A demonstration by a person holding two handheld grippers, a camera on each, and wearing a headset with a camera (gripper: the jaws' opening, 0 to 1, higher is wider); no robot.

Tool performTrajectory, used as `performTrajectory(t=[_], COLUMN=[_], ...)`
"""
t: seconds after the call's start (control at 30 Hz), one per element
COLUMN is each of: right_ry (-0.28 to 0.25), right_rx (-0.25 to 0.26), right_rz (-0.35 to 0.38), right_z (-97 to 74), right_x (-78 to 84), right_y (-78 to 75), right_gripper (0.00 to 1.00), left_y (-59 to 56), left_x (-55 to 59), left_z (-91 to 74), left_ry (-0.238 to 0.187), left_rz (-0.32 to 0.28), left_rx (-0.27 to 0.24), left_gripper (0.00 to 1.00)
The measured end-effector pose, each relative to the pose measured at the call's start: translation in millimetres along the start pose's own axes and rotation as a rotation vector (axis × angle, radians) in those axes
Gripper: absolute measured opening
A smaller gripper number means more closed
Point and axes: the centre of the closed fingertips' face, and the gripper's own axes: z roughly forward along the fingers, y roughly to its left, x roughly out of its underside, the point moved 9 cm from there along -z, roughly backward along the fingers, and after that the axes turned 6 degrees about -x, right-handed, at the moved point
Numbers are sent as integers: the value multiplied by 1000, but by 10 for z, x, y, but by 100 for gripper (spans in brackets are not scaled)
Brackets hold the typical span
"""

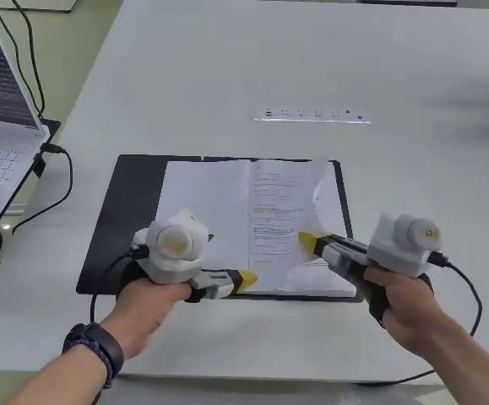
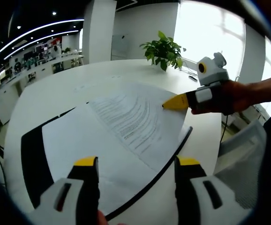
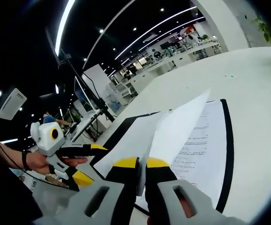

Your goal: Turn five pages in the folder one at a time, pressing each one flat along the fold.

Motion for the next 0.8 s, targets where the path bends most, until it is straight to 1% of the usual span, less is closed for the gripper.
performTrajectory(t=[0.2,0.33,0.43,0.6,0.8], right_ry=[5,22,46,74,105], right_rx=[-37,-69,-101,-137,-175], right_rz=[-13,-31,-47,-53,-66], right_z=[212,353,473,653,842], right_x=[-23,-21,3,52,98], right_y=[155,273,383,508,638], right_gripper=[2,2,2,1,1], left_y=[171,253,317,389,441], left_x=[85,155,215,294,368], left_z=[-225,-349,-457,-605,-760], left_ry=[-14,-18,-24,-33,-47], left_rz=[-26,-34,-54,-77,-104], left_rx=[-43,-65,-87,-117,-147], left_gripper=[66,66,66,66,66])
